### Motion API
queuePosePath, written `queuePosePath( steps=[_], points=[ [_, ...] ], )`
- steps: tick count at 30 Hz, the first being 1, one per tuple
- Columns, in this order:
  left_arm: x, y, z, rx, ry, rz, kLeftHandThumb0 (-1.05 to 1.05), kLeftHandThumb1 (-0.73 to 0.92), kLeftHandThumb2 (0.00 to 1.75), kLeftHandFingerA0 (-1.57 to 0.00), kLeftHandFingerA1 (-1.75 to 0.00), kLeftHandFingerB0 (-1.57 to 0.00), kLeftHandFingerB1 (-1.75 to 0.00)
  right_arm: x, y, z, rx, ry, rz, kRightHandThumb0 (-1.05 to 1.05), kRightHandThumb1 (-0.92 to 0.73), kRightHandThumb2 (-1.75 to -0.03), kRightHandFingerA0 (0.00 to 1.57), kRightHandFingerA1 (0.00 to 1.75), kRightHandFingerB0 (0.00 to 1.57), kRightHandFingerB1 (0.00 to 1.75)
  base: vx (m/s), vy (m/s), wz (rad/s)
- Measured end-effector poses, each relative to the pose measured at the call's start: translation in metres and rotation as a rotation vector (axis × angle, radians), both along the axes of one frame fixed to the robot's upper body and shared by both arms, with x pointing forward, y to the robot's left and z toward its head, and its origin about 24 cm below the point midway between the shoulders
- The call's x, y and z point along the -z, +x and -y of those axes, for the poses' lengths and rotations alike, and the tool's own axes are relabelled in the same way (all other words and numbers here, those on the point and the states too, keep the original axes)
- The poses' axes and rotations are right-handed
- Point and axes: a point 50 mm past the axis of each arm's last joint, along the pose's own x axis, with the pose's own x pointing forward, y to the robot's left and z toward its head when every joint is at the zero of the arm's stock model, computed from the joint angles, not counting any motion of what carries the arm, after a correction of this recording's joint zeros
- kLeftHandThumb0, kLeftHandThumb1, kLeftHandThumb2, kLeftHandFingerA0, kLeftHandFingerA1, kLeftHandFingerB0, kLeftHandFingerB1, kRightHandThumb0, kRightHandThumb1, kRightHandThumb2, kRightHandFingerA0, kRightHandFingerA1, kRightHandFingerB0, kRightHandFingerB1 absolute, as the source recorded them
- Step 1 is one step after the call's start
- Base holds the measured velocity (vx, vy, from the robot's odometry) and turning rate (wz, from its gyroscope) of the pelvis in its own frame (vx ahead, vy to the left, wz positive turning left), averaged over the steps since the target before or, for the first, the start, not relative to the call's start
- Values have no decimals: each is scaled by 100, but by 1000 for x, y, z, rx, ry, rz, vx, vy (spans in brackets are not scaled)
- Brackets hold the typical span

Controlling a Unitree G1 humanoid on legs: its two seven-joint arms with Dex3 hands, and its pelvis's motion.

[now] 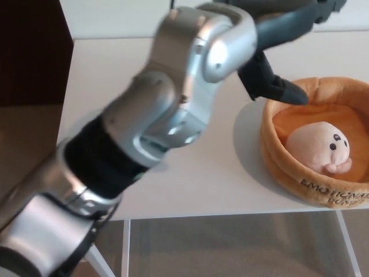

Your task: The robot walks towards a table in front, picks a dumpling toy with left hand and puts it in an orange round plate

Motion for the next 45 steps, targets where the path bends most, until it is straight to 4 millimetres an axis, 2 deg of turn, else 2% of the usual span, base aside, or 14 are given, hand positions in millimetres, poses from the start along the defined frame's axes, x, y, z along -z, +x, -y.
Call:
queuePosePath(
  steps=[3,4,6,7,12,17,18,24,25,27,28,38,39,45],
  points=[
    [-4,-6,-21,-10,-50,4,-77,46,82,-6,-28,-10,-32,0,-1,0,0,0,-1,-36,-65,-60,61,48,28,31,0,0,0],
    [-3,-8,-31,-19,-73,-7,-37,19,85,0,-50,0,-48,0,-1,0,0,0,-3,-33,-64,-59,57,51,27,32,0,0,0],
    [7,-11,-53,-49,-115,-47,-37,20,85,-1,-49,0,-47,1,-4,0,2,0,-8,-24,-46,-94,53,69,13,50,0,0,0],
    [16,-12,-62,-65,-129,-78,-77,56,58,-19,-30,-16,-29,1,-5,0,4,1,-11,-35,-66,-63,61,51,28,34,0,0,0],
    [77,-26,-104,-170,-179,-293,-82,49,83,-27,-45,-20,-38,2,-7,0,6,2,-16,-34,-65,-60,58,48,29,33,0,0,0],
    [145,-54,-142,-312,-202,-542,-78,52,64,-40,-44,-30,-33,3,-10,1,9,3,-25,-33,-65,-58,61,48,31,32,0,0,0],
    [145,-54,-142,-312,-202,-542,-65,45,86,-35,-53,-21,-43,3,-10,1,9,3,-25,-33,-65,-59,61,48,31,33,0,0,0],
    [205,-109,-191,-514,-197,-774,-64,45,87,-44,-57,-25,-45,4,-17,1,16,3,-41,-35,-65,-58,58,48,30,32,0,0,-1],
    [217,-122,-200,-556,-186,-829,-67,61,59,-50,-43,-44,-38,4,-18,2,18,3,-43,-42,-51,-78,54,59,26,44,0,0,0],
    [235,-148,-215,-634,-162,-920,-66,62,59,-51,-44,-44,-38,5,-24,2,24,1,-60,-41,-50,-78,54,59,26,45,0,0,0],
    [242,-160,-222,-669,-149,-961,-63,56,97,-59,-62,-31,-48,6,-26,2,26,1,-65,-41,-51,-77,56,59,26,44,0,0,0],
    [285,-306,-300,-964,271,-1353,-51,59,96,-56,-62,-45,-56,7,-49,10,57,-13,-120,-36,-66,-59,60,49,31,33,0,0,0],
    [289,-317,-308,-974,327,-1386,-49,71,61,-50,-42,-58,-44,7,-52,12,63,-17,-128,-41,-52,-78,57,59,28,45,0,0,0],
    [311,-323,-329,-972,455,-1425,-46,67,60,-41,-42,-30,-36,4,-56,19,70,-34,-136,-33,-66,-60,60,49,35,35,0,0,0]
  ],
)
